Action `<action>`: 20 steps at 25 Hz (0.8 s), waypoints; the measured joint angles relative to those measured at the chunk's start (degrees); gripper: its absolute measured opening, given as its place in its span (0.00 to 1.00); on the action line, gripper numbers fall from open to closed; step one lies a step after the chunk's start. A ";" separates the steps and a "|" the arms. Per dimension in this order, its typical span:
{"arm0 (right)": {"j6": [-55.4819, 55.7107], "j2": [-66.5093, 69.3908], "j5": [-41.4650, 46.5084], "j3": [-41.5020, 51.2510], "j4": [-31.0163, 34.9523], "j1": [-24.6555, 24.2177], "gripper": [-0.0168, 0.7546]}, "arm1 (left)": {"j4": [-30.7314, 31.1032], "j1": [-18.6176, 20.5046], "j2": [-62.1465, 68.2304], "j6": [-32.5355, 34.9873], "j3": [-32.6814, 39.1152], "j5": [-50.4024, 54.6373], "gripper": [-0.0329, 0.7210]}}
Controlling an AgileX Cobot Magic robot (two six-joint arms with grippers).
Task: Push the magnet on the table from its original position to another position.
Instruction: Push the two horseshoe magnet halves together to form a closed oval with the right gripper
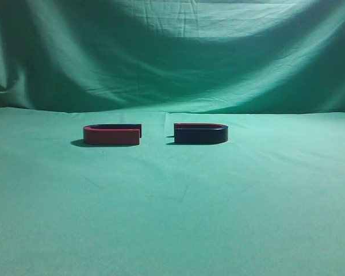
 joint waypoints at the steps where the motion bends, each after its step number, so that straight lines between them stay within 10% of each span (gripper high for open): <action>1: 0.00 0.00 0.00 0.00 0.00 0.00 0.02 | 0.00 0.00 0.00 0.00 0.00 0.00 0.54; 6: 0.20 0.00 -3.55 0.13 0.95 0.00 0.02 | 0.00 0.00 0.00 0.00 0.00 0.00 0.54; 12: 1.50 0.00 -27.88 0.22 8.21 0.00 0.02 | 0.00 0.00 0.00 0.00 0.00 0.00 0.54; 20: 0.16 9.87 -11.89 -16.41 7.74 0.00 0.02 | 0.00 0.00 0.00 0.00 0.00 0.00 0.54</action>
